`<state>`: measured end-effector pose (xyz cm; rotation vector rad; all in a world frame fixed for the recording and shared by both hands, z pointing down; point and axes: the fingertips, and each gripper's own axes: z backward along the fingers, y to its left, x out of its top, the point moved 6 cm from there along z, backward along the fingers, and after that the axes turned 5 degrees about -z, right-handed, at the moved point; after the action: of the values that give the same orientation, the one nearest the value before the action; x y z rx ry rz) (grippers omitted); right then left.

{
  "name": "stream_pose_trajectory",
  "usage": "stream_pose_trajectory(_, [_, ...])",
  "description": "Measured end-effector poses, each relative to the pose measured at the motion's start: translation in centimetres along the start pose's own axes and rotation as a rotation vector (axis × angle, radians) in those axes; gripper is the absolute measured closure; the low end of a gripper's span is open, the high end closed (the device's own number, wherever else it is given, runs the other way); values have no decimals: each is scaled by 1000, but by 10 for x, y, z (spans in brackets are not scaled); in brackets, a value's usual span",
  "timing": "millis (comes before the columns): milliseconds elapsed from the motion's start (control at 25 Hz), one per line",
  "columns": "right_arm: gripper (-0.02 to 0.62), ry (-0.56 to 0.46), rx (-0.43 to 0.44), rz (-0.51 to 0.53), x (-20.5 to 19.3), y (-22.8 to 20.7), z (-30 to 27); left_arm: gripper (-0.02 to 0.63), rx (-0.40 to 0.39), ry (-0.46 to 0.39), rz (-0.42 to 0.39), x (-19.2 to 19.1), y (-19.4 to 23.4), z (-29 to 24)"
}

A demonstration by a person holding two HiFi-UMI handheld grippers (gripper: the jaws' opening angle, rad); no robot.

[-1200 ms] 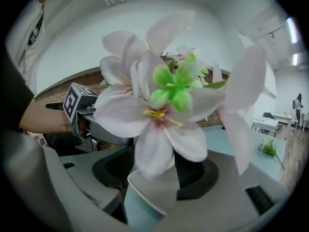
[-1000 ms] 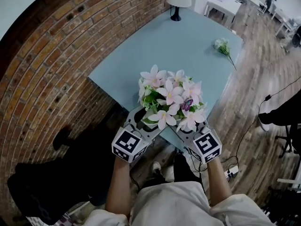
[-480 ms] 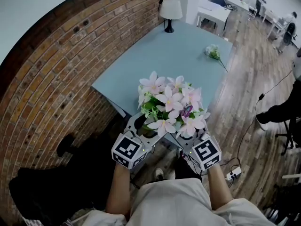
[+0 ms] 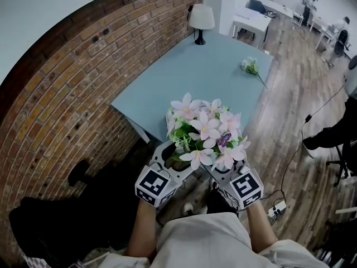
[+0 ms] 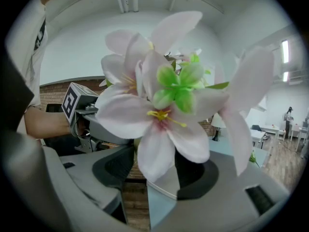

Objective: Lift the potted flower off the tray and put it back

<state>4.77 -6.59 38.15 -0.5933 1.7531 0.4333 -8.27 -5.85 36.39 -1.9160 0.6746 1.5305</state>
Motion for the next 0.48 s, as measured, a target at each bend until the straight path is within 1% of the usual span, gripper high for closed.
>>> stream_pose_trajectory(320, [330, 2, 1, 4, 2, 6, 4, 238, 4, -3, -1, 3, -4, 6])
stream_pose_trajectory(480, [330, 7, 4, 7, 4, 4, 6, 238, 6, -11, 19, 4, -5, 5])
